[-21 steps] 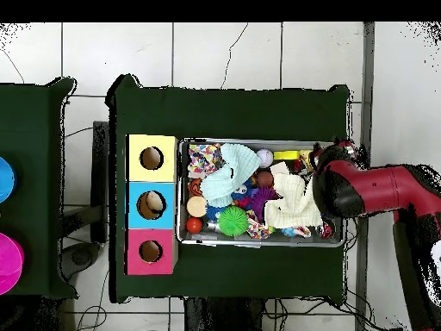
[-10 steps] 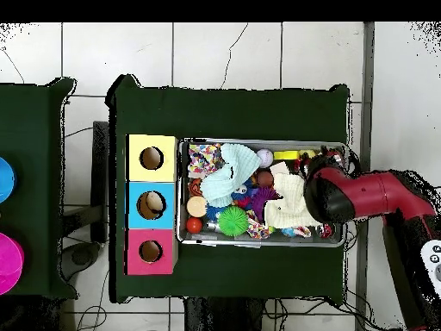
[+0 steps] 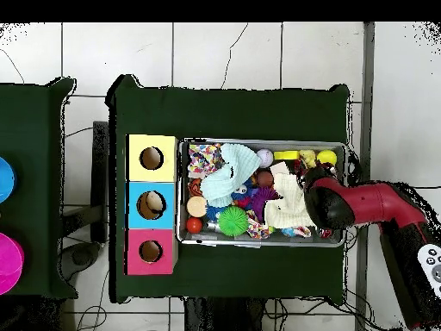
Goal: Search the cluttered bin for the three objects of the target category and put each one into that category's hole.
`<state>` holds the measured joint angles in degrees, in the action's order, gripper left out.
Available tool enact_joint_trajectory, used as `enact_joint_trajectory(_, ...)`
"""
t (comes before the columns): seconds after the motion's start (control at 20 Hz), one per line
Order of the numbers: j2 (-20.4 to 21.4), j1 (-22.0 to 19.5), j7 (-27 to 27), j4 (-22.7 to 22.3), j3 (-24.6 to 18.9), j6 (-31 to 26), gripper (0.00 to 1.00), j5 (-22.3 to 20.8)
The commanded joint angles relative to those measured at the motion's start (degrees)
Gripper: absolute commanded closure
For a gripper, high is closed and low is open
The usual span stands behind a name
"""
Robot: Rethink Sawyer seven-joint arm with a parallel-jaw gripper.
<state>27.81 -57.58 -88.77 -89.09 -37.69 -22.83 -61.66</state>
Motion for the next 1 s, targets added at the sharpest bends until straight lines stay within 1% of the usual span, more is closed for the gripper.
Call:
enact_joint_trajectory(0.05, -4.9, -0.5, 18.5, -1.7, -2.0, -4.2, 0.00, -1.5)
enact_joint_trajectory(0.25, -6.3, -0.9, 19.2, -0.9, -2.4, -3.7, 0.00, -2.0)
enact_joint_trajectory(0.35, -6.8, -1.0, 19.2, -0.4, -3.1, -2.0, 0.00, -3.0)
enact_joint_trajectory(0.5, -8.0, -1.7, 20.6, 0.7, -5.5, -0.1, 0.00, -3.6)
enact_joint_trajectory(0.65, -8.5, -2.6, 21.5, 0.7, -7.8, 0.6, 0.00, -3.3)
enact_joint_trajectory(0.7, -8.5, -2.9, 21.9, 0.5, -9.0, 0.8, 0.00, -3.1)
enact_joint_trajectory(0.8, -7.8, -2.6, 21.8, 0.4, -9.7, 0.3, 0.00, -2.9)
enact_joint_trajectory(1.0, -4.8, -1.2, 20.3, -0.1, -9.3, -1.6, 0.00, -2.8)
